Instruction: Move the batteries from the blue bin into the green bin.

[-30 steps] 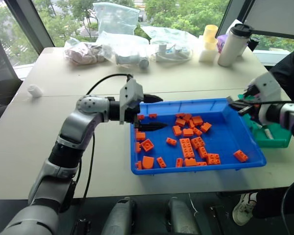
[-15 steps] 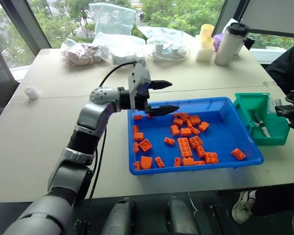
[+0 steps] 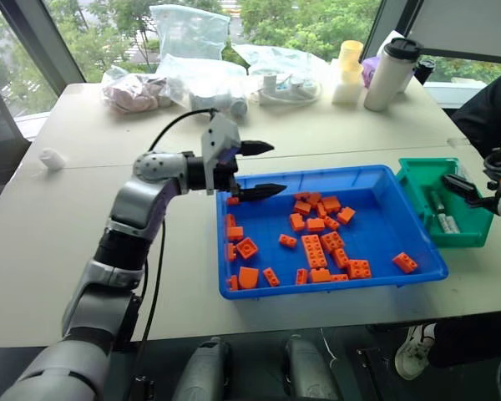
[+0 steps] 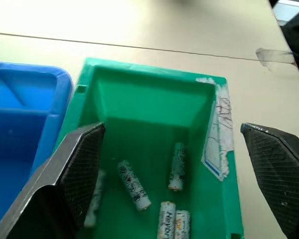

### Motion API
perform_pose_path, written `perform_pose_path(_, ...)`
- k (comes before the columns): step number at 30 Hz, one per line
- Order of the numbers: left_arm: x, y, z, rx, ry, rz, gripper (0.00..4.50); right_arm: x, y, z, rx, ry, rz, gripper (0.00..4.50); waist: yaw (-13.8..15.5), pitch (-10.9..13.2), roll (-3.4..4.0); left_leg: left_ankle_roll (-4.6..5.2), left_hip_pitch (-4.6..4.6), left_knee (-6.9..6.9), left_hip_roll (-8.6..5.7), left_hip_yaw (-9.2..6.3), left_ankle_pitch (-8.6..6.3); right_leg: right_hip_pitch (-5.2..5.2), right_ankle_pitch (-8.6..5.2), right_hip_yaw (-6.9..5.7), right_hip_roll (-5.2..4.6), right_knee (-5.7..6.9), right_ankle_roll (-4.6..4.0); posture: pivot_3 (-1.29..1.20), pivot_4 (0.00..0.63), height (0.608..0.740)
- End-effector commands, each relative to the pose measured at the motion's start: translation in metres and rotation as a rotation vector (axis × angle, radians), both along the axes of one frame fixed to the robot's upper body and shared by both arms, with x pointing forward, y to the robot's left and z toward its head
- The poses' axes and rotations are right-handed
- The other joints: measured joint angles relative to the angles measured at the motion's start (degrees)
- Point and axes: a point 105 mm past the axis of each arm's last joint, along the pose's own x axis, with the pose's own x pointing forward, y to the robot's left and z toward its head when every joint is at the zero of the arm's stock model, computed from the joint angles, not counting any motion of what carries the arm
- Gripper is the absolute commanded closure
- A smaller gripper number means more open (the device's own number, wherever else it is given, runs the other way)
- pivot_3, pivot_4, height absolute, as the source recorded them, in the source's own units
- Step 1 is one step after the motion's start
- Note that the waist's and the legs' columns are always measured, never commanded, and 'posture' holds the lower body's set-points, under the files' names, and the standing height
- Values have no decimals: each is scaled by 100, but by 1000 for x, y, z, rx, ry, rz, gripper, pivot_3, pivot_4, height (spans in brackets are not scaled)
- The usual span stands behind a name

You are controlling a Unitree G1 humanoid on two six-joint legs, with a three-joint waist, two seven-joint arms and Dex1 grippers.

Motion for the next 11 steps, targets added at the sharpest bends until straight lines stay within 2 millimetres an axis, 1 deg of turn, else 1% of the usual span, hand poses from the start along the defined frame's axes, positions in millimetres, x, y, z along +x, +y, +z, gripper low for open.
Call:
perform_pose_path(1, -14, 32, 13, 33, -7, 89, 0, -28, 32, 25, -30, -54, 228, 72, 9, 0, 0, 1, 0, -1, 3, -3, -1, 0, 0, 0, 4, 1, 0, 0, 150, 740)
perform_pose_path(2, -17, 41, 14, 42, 15, 127, 0, -33, 37, 26, -29, -61, 258, 72, 16, 1, -1, 1, -1, 1, 3, -3, 0, 0, 0, 0, 3, 0, 0, 0, 150, 740)
perform_pose_path(4, -23, 49, 14, 51, 42, 166, 0, -39, 42, 27, -28, -71, 290, 72, 34, 1, -2, 1, 1, 13, 2, -3, -1, 14, 0, 0, -1, 0, 0, 0, 150, 740)
perform_pose_path(6, -31, 56, 14, 64, 63, 208, 0, -44, 48, 19, -51, -37, 331, 72, 61, 2, -5, 4, 13, 17, -5, -6, -2, 39, 4, -4, -8, -8, 6, 0, 150, 740)
perform_pose_path(8, -43, 65, 10, 60, 114, 261, 0, -46, 58, 6, -58, 10, 387, 72, 52, 2, -6, 10, 37, 17, -5, -12, -7, 70, 4, -9, -8, -19, 7, 0, 150, 740)
perform_pose_path(11, -49, 73, 4, 44, 154, 332, 0, -45, 71, -1, -5, 8, 451, 72, 30, 2, -6, 13, 52, 11, -3, -10, -10, 79, 2, -6, -8, -22, 7, 0, 150, 740)
